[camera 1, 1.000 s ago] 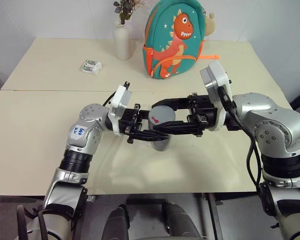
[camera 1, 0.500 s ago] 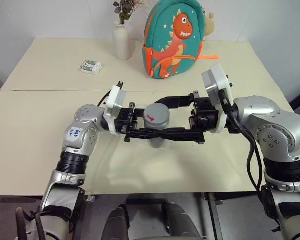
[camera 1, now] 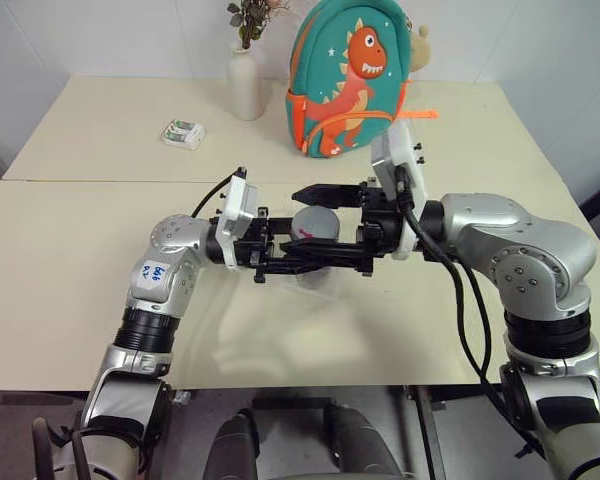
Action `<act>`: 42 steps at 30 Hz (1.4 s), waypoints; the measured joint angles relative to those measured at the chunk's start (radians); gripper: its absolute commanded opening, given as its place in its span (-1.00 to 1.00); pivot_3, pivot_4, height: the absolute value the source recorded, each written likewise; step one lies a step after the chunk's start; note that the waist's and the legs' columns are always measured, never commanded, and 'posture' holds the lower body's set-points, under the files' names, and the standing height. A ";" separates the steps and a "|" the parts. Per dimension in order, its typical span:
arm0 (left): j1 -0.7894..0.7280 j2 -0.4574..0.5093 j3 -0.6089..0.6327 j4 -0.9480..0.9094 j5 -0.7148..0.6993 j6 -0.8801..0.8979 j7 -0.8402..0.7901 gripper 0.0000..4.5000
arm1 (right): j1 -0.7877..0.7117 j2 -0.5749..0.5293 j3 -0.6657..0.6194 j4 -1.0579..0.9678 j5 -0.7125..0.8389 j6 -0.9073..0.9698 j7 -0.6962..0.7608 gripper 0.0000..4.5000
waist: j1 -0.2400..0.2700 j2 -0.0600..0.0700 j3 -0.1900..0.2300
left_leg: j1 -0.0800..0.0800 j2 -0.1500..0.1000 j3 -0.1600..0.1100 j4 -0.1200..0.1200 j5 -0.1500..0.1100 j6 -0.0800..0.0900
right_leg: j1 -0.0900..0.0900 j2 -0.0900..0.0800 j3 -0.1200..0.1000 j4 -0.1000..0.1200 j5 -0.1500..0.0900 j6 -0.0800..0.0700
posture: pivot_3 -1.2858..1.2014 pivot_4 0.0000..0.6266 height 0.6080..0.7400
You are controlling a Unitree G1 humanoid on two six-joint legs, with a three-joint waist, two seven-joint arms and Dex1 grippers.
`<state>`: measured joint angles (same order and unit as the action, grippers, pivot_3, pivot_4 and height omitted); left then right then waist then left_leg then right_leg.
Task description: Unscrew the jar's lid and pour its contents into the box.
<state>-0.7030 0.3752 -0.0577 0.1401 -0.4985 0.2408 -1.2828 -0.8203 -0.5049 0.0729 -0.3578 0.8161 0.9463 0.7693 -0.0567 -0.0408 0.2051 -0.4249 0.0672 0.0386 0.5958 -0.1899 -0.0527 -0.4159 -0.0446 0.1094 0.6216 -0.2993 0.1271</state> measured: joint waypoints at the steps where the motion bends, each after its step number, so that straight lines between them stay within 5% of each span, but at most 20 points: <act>1: 0.000 -0.002 0.000 0.000 0.000 0.000 0.002 -0.07 | -0.001 0.006 0.000 0.005 -0.003 0.000 -0.005 0.99 | 0.000 0.000 0.000 | 0.000 0.000 0.000 0.000 0.000 0.000 | 0.000 0.000 0.000 0.000 0.000 0.000 | 0.03 -0.52 1.00; 10: 0.003 -0.006 -0.001 -0.002 0.002 -0.001 0.016 -0.07 | -0.018 0.016 0.002 0.020 -0.032 -0.007 -0.020 0.99 | -0.001 0.000 0.000 | 0.000 0.000 0.000 0.000 0.000 0.000 | 0.000 0.000 0.000 0.000 0.001 0.002 | 0.03 -0.52 1.00; 24: 0.010 0.003 0.011 0.015 0.010 0.010 0.052 -0.07 | 0.054 -0.117 -0.025 0.051 -0.049 -0.093 0.059 0.99 | -0.001 0.000 0.000 | 0.000 0.000 0.000 0.000 0.000 0.000 | 0.000 0.000 0.000 0.000 0.001 0.002 | 0.03 -0.52 1.00; 31: 0.009 0.021 0.039 0.011 -0.002 0.010 0.029 -0.07 | 0.082 -0.163 -0.180 0.154 -0.040 -0.063 0.017 0.99 | 0.002 0.000 0.000 | 0.000 0.000 0.000 0.000 0.000 0.000 | 0.000 0.000 0.000 0.000 0.001 0.002 | 0.03 -0.52 1.00; 42: 0.006 0.021 0.039 0.011 -0.003 0.010 0.027 -0.07 | 0.054 -0.092 -0.185 0.112 0.040 -0.006 0.009 0.99 | -0.004 0.000 0.000 | 0.000 0.000 0.000 0.000 0.000 0.000 | 0.000 0.000 0.000 0.001 0.002 0.003 | 0.03 -0.52 1.00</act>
<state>-0.6970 0.3959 -0.0186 0.1508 -0.5012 0.2508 -1.2559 -0.7660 -0.5965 -0.1118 -0.2456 0.8563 0.9407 0.7787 -0.0607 -0.0407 0.2051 -0.4249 0.0672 0.0387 0.5960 -0.1901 -0.0522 -0.4163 -0.0441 0.1096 0.6224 -0.2975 0.1304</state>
